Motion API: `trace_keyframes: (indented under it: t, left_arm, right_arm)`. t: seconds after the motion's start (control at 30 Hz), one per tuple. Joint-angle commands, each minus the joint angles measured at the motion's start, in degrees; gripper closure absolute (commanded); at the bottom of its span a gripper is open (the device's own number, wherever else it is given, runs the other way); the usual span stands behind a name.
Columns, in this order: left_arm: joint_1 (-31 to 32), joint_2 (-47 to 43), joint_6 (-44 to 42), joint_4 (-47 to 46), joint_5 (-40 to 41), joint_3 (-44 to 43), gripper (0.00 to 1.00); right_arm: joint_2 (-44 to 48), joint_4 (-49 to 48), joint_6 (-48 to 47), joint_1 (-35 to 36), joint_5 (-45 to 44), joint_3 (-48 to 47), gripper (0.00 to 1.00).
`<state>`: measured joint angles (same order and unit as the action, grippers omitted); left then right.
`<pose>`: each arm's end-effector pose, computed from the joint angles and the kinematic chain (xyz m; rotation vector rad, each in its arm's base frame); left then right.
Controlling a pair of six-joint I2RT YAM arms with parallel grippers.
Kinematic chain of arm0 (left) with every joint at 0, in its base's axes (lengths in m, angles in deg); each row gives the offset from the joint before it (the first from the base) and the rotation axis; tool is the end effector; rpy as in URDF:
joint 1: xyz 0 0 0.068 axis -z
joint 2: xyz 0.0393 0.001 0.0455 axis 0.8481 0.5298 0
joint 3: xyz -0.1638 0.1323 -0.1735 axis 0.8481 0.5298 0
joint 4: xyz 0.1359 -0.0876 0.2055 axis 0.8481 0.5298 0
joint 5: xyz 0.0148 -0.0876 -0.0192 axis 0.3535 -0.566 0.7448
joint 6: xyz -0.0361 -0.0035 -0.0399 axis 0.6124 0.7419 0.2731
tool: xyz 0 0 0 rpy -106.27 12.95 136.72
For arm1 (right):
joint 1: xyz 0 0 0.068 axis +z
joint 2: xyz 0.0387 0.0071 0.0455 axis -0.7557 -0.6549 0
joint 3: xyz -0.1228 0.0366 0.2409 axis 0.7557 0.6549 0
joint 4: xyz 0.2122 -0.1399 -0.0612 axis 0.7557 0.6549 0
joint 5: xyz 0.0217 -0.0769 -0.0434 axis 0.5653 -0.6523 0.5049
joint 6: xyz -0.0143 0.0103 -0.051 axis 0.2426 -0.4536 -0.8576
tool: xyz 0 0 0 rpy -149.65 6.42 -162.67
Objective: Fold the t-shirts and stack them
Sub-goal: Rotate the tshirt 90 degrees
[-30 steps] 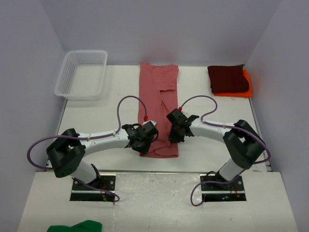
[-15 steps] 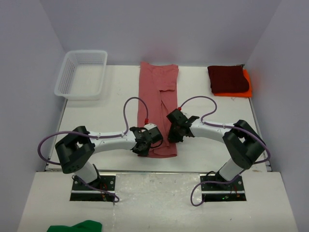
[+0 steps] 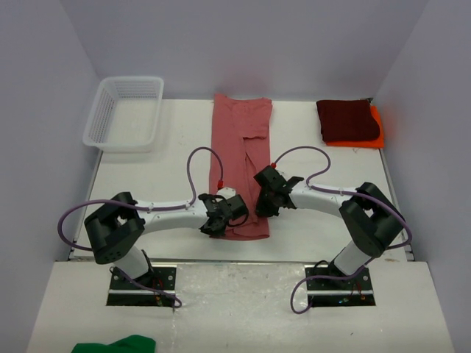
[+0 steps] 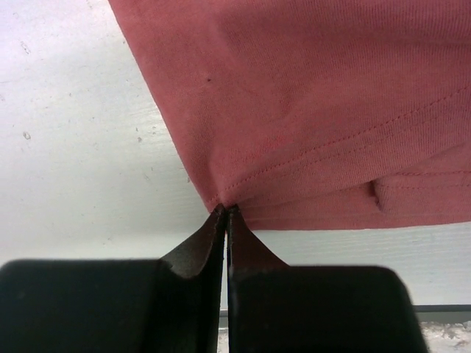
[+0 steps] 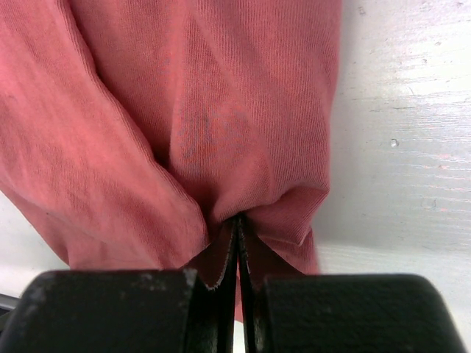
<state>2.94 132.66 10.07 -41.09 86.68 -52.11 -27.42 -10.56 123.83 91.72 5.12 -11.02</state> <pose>0.1423 -0.2300 0.1608 0.2886 2.7417 0.1272 0.2198 0.2009 0.1496 0.3688 2.7902 0.4456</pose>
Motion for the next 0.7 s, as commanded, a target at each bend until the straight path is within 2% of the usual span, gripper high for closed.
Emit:
trace_keyframes:
  t: [0.0,0.67]
  left_arm:
    - [0.75,-1.56,3.29,2.99,3.50,-1.19,1.00]
    - [1.28,-11.93,15.68,10.91,5.09,8.65,1.00]
  right_arm:
    - [-2.99,2.52,0.27,0.17,-1.84,2.10,1.00]
    - [-3.69,3.49,1.94,0.17,-2.90,2.63,1.00]
